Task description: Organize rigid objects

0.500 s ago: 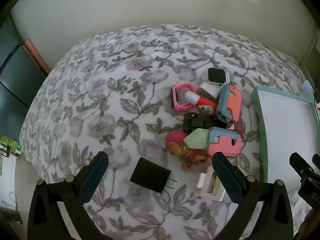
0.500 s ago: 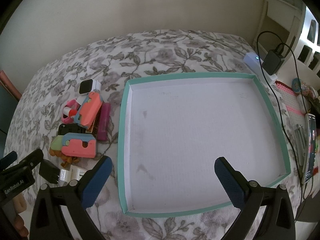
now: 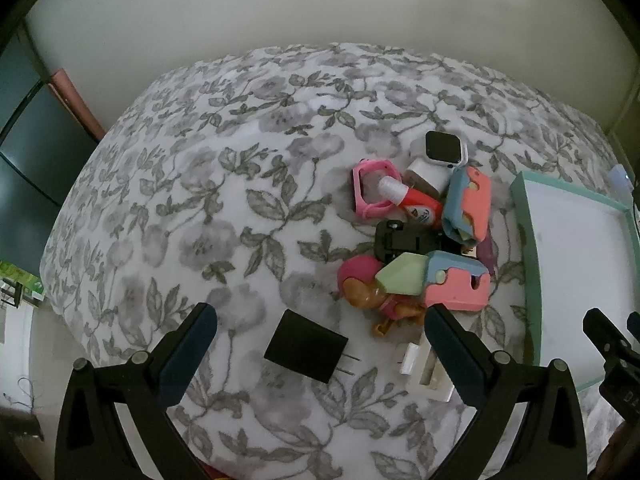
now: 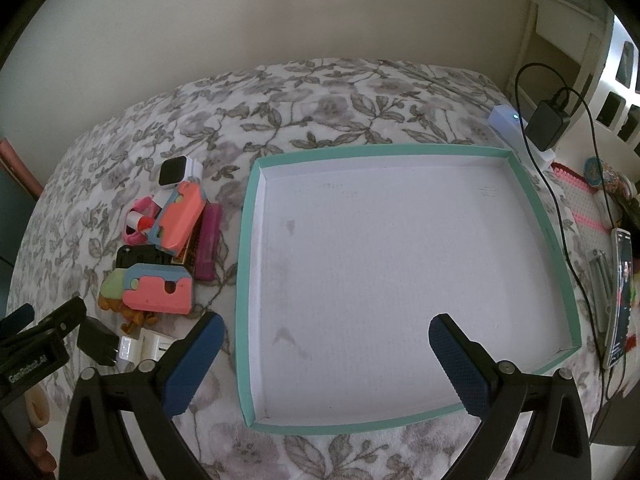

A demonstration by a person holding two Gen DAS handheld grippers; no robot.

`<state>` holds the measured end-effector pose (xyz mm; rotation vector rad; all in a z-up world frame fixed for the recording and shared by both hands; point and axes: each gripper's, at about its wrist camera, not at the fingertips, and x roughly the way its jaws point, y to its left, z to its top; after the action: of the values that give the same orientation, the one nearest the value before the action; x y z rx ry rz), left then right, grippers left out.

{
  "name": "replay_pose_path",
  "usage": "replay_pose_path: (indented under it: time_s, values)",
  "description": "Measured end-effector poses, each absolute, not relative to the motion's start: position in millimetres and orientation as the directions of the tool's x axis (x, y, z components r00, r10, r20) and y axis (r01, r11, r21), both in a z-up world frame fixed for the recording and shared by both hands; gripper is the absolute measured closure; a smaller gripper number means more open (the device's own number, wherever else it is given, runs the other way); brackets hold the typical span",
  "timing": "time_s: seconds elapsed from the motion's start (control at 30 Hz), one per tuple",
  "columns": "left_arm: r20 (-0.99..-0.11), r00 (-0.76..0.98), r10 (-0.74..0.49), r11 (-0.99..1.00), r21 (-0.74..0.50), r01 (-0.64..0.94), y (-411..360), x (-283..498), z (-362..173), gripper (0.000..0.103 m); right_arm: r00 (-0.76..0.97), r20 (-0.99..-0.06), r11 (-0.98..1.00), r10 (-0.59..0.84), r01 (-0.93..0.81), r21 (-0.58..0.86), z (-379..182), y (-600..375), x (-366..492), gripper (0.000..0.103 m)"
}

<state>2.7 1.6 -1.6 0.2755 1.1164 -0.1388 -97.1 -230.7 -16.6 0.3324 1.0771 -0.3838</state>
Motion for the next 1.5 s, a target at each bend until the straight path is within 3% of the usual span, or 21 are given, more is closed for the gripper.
replay_pose_path:
  time_s: [1.33, 1.5]
  values:
    - [-0.889, 0.456, 0.043, 0.962, 0.16, 0.22, 6.8, 4.1, -5.1, 0.0, 0.407, -0.901, 0.887, -0.149, 0.457, 0.06, -21.8, -221.2, -93.2, 0.0]
    - [-0.87, 0.487, 0.079, 0.976, 0.168, 0.142, 22.8, 8.2, 3.3, 0.0, 0.463, -0.878, 0.923, -0.123, 0.379, 0.071, -13.1, -205.2, -86.9, 0.0]
